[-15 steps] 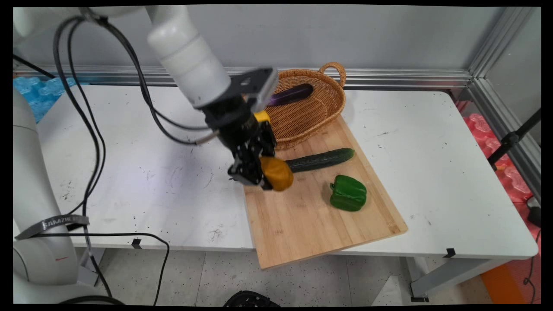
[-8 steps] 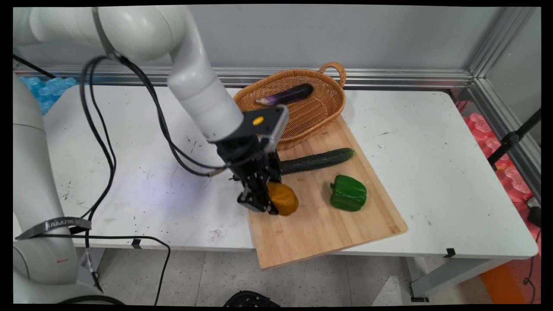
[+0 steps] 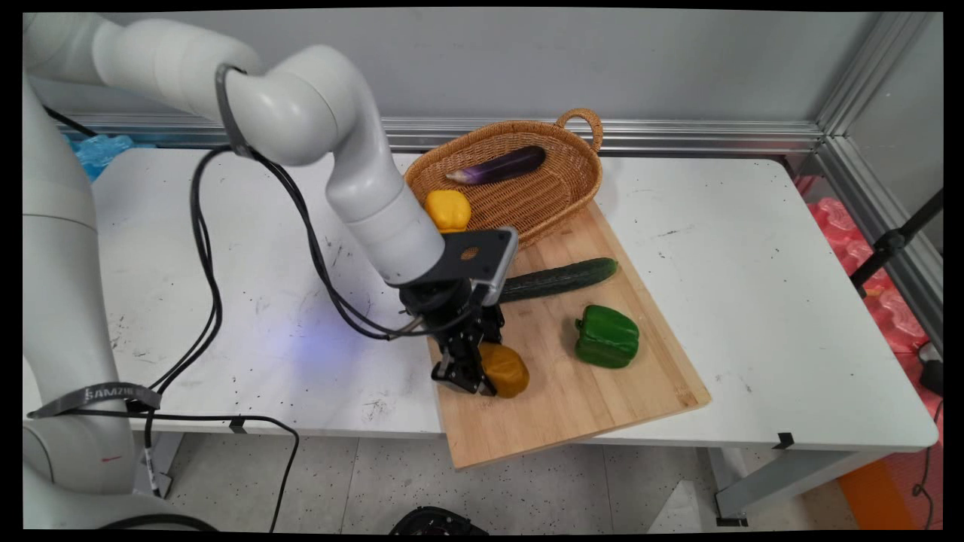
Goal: Place the picked object on the cutting board
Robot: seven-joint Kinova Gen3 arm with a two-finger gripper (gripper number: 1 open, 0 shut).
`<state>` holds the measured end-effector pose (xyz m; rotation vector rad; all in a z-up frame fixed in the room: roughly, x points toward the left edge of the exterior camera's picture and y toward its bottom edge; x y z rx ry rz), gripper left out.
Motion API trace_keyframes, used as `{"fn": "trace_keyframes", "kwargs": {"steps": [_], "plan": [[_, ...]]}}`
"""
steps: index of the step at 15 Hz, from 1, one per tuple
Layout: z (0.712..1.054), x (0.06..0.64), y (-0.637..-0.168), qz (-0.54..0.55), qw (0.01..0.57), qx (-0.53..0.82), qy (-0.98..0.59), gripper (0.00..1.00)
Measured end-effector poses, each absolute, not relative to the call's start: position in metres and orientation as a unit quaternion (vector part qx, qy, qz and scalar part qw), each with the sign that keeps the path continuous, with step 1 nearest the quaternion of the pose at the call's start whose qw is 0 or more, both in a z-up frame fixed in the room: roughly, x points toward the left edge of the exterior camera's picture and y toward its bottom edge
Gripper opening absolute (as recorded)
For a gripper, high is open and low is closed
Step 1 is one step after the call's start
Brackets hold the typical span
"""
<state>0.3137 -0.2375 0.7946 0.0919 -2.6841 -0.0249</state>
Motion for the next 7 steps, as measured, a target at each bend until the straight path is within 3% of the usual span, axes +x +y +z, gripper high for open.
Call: {"fn": "trace_keyframes", "kwargs": {"steps": [3, 4, 7], "plan": [[0.785, 0.311, -0.238, -0.008, 0.225, 0.029, -0.974, 0.0], [0.783, 0.311, -0.238, -0.007, 0.226, 0.027, -0.974, 1.0], [0.781, 0.311, -0.239, -0.002, 0.23, 0.02, -0.973, 1.0]]}}
